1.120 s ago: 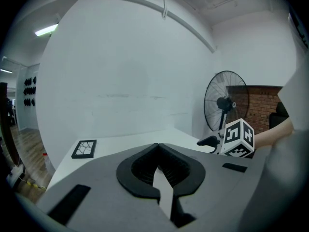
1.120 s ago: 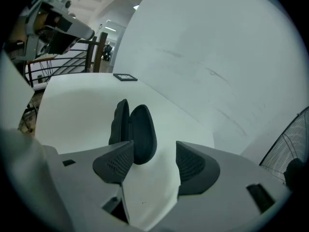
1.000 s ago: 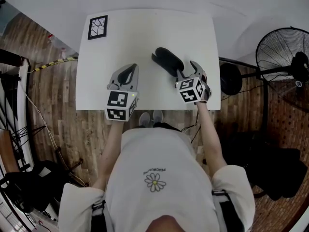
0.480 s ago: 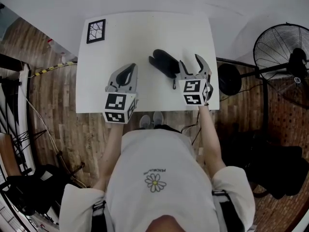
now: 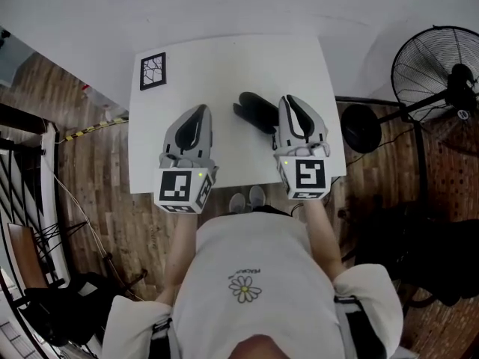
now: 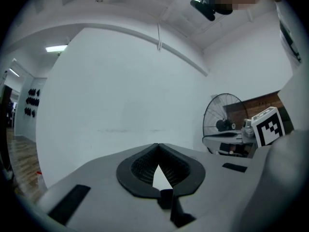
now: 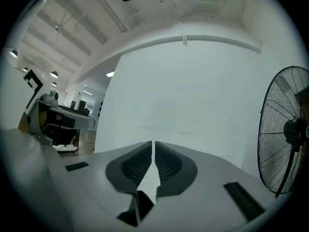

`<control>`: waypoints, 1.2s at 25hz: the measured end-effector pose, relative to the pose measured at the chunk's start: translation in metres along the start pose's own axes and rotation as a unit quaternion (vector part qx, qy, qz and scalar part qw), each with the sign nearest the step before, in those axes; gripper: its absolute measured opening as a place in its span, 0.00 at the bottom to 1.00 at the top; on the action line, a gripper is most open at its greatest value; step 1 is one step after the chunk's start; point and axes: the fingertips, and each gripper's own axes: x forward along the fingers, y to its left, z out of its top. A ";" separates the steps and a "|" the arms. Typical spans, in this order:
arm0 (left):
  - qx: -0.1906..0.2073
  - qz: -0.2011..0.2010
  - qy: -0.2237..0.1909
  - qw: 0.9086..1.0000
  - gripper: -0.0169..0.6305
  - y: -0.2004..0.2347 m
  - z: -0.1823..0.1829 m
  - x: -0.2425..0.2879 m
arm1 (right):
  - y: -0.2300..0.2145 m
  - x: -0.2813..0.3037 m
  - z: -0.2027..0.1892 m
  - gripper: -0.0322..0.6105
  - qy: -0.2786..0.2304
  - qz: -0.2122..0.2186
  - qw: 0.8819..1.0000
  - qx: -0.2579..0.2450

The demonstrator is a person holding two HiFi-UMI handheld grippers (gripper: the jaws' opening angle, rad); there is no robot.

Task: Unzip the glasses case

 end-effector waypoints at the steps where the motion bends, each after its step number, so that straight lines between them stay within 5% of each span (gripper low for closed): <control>1: -0.003 0.000 -0.011 1.000 0.05 -0.001 0.004 -0.001 | 0.005 -0.002 0.004 0.08 -0.011 0.001 1.000 0.001; 7: -0.002 0.021 -0.056 0.998 0.05 -0.008 0.013 -0.012 | 0.029 -0.009 0.006 0.06 -0.020 0.024 0.999 0.021; 30: 0.009 0.050 -0.072 0.996 0.05 0.002 0.018 -0.024 | 0.033 -0.017 0.001 0.06 -0.002 0.033 0.999 -0.010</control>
